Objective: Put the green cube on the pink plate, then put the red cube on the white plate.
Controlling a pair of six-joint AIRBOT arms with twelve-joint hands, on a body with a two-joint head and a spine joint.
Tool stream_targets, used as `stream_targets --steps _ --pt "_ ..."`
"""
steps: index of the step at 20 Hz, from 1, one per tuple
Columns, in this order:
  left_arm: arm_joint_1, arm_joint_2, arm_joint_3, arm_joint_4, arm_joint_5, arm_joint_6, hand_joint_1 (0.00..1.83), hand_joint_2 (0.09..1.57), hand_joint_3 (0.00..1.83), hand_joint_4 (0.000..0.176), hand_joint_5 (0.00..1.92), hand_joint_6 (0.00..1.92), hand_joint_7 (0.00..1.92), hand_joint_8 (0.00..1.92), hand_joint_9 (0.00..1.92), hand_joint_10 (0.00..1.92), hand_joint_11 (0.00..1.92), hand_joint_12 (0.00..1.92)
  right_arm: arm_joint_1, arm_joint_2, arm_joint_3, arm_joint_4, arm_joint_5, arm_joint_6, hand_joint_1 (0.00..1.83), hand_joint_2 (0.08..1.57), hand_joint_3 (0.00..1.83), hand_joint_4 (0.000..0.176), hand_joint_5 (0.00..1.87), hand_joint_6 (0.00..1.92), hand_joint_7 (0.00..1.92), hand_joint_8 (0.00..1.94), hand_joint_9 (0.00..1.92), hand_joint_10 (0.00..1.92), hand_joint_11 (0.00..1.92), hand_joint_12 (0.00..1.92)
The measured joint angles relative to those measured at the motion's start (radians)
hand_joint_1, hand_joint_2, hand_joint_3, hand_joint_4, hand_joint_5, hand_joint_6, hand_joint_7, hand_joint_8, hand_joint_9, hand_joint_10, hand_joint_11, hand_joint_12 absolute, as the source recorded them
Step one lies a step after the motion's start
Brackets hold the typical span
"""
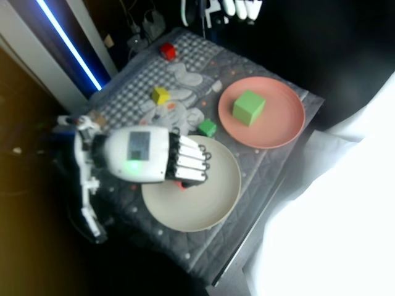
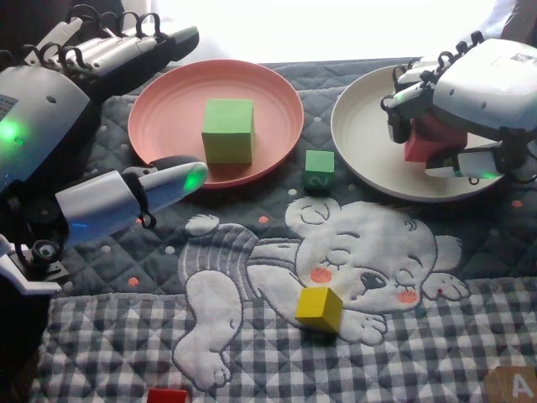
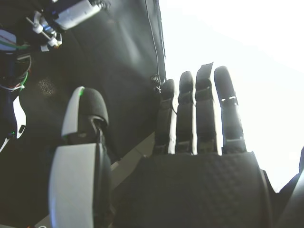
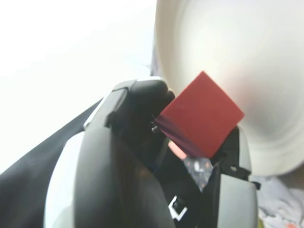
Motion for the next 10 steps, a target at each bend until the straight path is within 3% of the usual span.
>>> stream_targets --steps 1,2,3,5,8,10 --pt "0.0 0.0 0.0 0.0 0.0 0.0 0.51 1.15 0.0 0.0 0.35 0.0 0.37 0.01 0.37 0.01 0.0 1.3 0.0 0.0 0.0 0.002 0.001 0.0 1.22 1.16 0.0 0.0 0.48 0.89 0.46 0.87 0.39 1.05 0.15 1.59" --pt "0.0 0.0 0.0 0.0 0.0 0.0 0.51 1.15 0.0 0.0 0.35 0.0 0.38 0.01 0.37 0.01 0.0 1.3 0.0 0.0 -0.001 0.002 0.001 0.0 1.22 1.11 0.0 0.0 0.39 0.63 0.37 0.46 0.26 0.71 0.03 1.4" --pt "0.0 0.0 0.0 0.0 0.0 0.0 0.51 1.15 0.0 0.0 0.36 0.01 0.37 0.01 0.37 0.01 0.0 1.3 0.0 0.002 -0.007 0.002 0.004 0.0 1.19 1.07 0.0 0.0 0.24 0.45 0.19 0.22 0.08 0.4 0.0 0.84" --pt "0.0 0.0 0.0 0.0 -0.001 0.0 0.52 1.16 0.0 0.0 0.35 0.0 0.37 0.0 0.37 0.01 0.0 1.27 0.0 0.01 -0.023 0.002 0.005 0.0 1.06 0.99 0.0 0.0 0.16 0.17 0.06 0.02 0.0 0.05 0.0 0.09" --pt "0.0 0.0 0.0 0.0 -0.003 0.0 0.51 1.15 0.0 0.0 0.35 0.0 0.37 0.0 0.37 0.01 0.0 1.26 0.0 0.037 -0.058 0.001 -0.011 0.0 1.03 1.01 0.0 0.0 0.1 0.06 0.01 0.0 0.0 0.0 0.0 0.0" --pt "0.004 0.0 0.0 0.0 -0.019 0.0 0.5 1.15 0.0 0.012 0.35 0.0 0.37 0.0 0.37 0.01 0.0 1.27 -0.003 0.083 -0.103 0.0 -0.068 0.0 1.03 1.01 0.0 0.0 0.11 0.06 0.0 0.0 0.0 0.0 0.0 0.0"
